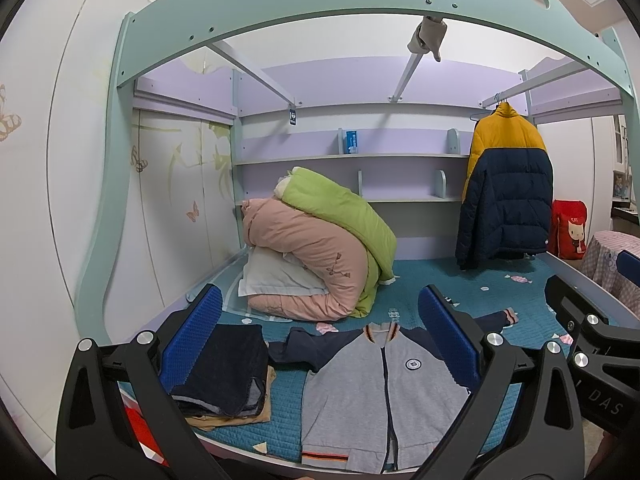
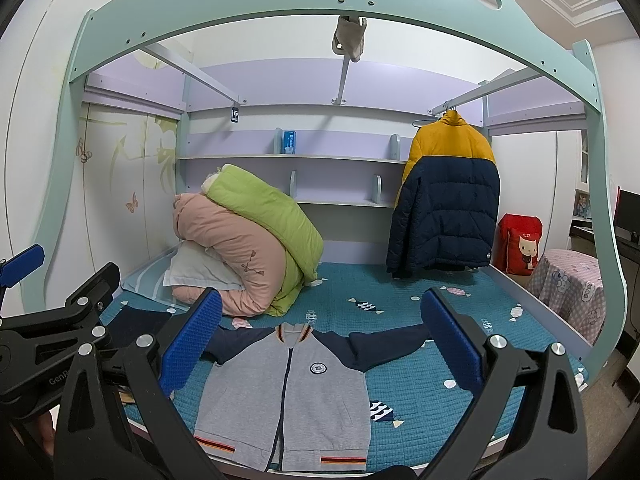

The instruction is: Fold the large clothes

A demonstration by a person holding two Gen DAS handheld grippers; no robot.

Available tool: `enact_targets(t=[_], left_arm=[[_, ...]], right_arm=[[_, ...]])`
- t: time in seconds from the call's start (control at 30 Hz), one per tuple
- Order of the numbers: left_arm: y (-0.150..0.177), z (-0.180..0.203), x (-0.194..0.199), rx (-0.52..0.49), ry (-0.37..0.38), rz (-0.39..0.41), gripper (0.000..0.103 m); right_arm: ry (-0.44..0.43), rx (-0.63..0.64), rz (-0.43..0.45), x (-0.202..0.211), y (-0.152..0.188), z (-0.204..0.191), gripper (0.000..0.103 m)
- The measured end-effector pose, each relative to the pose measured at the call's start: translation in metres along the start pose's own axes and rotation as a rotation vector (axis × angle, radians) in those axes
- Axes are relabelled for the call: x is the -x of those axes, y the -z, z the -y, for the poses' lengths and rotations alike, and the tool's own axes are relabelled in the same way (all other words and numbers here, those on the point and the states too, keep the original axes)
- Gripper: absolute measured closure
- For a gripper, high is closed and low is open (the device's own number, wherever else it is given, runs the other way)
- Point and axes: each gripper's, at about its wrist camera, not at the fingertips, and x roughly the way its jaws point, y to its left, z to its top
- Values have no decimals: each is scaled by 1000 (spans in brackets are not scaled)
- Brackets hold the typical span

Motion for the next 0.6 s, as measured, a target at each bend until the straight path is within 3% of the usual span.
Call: enact_targets(t=[0.6], left_arm=[[-20,-10,7,5,3,27,5]], right_arm=[[-3,-10,23,6,-6,3,7]])
